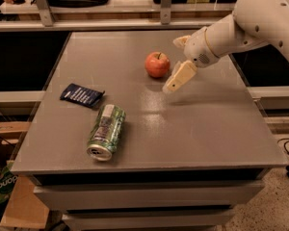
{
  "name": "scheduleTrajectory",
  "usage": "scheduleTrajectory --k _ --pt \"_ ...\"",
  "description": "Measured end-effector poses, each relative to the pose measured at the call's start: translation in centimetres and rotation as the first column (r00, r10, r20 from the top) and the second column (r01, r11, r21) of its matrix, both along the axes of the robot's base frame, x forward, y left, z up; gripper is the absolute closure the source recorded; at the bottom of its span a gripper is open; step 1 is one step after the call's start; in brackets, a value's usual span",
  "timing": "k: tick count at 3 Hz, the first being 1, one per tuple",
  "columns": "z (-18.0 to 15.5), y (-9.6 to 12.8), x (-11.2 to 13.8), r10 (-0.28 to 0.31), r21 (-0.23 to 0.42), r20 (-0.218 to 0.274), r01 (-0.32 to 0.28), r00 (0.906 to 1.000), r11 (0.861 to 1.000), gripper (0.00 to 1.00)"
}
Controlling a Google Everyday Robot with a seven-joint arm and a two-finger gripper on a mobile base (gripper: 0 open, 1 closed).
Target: Pick apple
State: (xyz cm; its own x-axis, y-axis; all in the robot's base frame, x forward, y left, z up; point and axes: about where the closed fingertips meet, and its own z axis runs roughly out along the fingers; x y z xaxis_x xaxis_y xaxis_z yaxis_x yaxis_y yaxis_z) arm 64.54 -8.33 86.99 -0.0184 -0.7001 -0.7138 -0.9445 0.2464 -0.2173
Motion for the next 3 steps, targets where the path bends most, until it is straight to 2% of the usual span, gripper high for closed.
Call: scheduleTrajectory --k 2,3 --pt "-0.7 0.5 1.6 0.004 0.031 -0.021 -0.003 0.9998 1.0 0.0" --pt "-0.8 1.0 2.0 0.017 0.045 -0.029 -0.016 0.9994 0.999 0.17"
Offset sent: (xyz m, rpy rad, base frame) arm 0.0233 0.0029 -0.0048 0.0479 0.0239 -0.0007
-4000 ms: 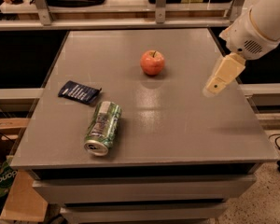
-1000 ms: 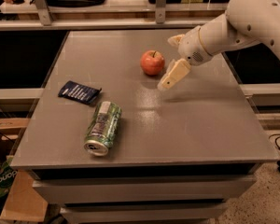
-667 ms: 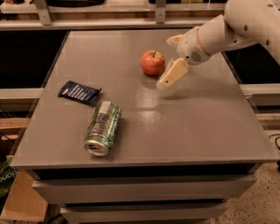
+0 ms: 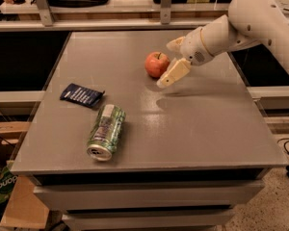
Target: Pick apple
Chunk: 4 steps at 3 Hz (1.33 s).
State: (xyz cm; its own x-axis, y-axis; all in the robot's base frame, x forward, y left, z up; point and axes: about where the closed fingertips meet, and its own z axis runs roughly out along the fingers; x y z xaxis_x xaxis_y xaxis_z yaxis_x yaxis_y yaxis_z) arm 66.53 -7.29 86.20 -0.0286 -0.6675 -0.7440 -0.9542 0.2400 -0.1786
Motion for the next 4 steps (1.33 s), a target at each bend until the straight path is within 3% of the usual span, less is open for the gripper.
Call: scheduleTrajectory --k 3,4 --pt "0.6 1.3 0.5 0.03 0.024 0.001 -0.03 0.9996 0.999 0.85" --pt "1.5 1.3 0.7 0.035 0.031 0.019 -0.036 0.9992 0.999 1.0"
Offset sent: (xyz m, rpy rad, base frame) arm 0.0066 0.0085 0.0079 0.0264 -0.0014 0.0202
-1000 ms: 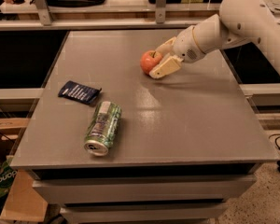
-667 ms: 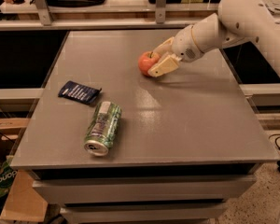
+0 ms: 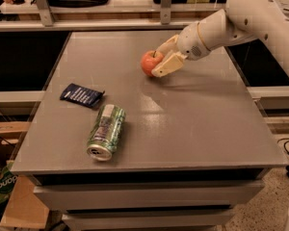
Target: Pick apple
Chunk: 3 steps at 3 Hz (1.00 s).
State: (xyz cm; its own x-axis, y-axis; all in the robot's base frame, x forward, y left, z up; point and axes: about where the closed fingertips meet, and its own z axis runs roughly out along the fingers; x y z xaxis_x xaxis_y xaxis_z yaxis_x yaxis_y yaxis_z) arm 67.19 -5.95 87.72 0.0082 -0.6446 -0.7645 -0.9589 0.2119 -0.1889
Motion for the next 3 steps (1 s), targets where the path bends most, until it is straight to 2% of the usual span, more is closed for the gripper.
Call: scheduleTrajectory --k 3 --pt "4.2 -1.4 0.5 -0.026 0.034 0.094 0.023 0.9952 0.999 1.0"
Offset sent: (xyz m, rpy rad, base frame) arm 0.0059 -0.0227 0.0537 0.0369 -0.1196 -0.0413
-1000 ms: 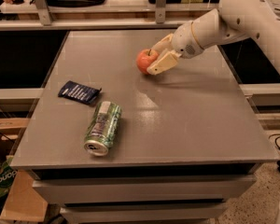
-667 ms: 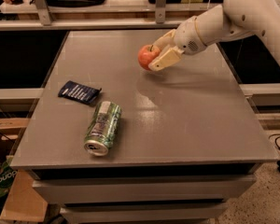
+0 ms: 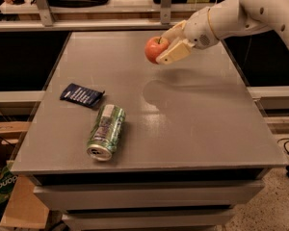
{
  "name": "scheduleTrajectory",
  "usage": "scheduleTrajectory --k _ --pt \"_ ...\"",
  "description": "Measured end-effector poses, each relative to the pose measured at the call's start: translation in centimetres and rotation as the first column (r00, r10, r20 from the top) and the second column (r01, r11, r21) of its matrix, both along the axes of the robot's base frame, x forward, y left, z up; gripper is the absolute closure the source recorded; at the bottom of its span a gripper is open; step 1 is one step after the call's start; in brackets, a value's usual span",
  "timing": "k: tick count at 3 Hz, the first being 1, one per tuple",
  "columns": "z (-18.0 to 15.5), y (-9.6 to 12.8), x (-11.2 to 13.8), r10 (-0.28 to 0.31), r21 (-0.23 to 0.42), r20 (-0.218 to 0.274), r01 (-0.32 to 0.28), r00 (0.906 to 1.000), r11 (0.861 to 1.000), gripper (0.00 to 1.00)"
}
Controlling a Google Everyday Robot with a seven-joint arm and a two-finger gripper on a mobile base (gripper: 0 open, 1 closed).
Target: Pick apple
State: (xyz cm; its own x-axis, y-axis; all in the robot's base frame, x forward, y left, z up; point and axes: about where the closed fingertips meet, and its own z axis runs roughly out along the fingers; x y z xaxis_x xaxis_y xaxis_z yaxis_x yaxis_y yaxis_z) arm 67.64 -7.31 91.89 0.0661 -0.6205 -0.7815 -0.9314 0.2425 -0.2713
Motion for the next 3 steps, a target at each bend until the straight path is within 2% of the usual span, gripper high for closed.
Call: scheduleTrajectory --k 3 --pt "1.45 -0.41 -0.18 0.015 0.026 0.026 -0.016 0.9996 1.0 1.0"
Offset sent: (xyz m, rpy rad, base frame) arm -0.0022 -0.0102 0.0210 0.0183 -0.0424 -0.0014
